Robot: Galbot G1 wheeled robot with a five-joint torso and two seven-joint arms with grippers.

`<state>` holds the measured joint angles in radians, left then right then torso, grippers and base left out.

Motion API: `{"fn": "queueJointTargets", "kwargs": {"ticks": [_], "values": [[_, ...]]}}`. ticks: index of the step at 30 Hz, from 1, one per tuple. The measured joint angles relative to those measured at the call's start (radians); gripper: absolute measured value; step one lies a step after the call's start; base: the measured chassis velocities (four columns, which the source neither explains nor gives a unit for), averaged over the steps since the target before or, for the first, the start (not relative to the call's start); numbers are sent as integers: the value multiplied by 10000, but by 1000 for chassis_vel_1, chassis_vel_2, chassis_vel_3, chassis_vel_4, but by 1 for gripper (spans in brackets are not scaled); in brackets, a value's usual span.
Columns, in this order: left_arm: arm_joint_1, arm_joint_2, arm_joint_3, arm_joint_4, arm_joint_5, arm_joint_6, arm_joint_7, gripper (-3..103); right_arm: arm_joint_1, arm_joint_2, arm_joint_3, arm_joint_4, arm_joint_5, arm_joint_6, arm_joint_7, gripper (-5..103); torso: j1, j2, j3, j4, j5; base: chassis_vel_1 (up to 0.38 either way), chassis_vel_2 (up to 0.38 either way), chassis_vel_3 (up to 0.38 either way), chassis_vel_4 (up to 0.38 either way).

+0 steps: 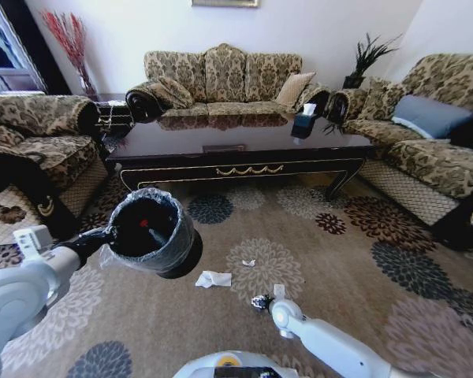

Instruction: Move to the front of the table and pick up the trash from the floor, then place it into the trash bin.

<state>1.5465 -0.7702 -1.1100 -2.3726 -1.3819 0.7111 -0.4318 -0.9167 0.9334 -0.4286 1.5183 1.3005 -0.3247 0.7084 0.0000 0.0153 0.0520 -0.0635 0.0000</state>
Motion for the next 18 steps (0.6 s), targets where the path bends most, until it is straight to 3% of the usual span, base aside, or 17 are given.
{"fn": "queueJointTargets", "kwargs": {"ticks": [2,9,11,18], "values": [[4,-18,20,17,16,-4,5,3,-35,1,-4,-18,-37,-8,-1,78,0,0,0,0,1,0,0,0,0],[-17,-43,151,71,133,-15,34,3,-123,-109,-52,118,-157,-26,-34,63,0,0,-2,-4,0,0,0,0,0],[-33,-43,189,82,159,-17,46,3,-157,-178,-53,198,-170,-41,-51,53,-1,1,-2,-5,-5,0,0,0,0],[-43,-83,287,99,262,-28,70,3,-217,-319,-43,388,-262,-35,-266,39,-1,0,-1,-4,-6,0,0,0,0]]}}
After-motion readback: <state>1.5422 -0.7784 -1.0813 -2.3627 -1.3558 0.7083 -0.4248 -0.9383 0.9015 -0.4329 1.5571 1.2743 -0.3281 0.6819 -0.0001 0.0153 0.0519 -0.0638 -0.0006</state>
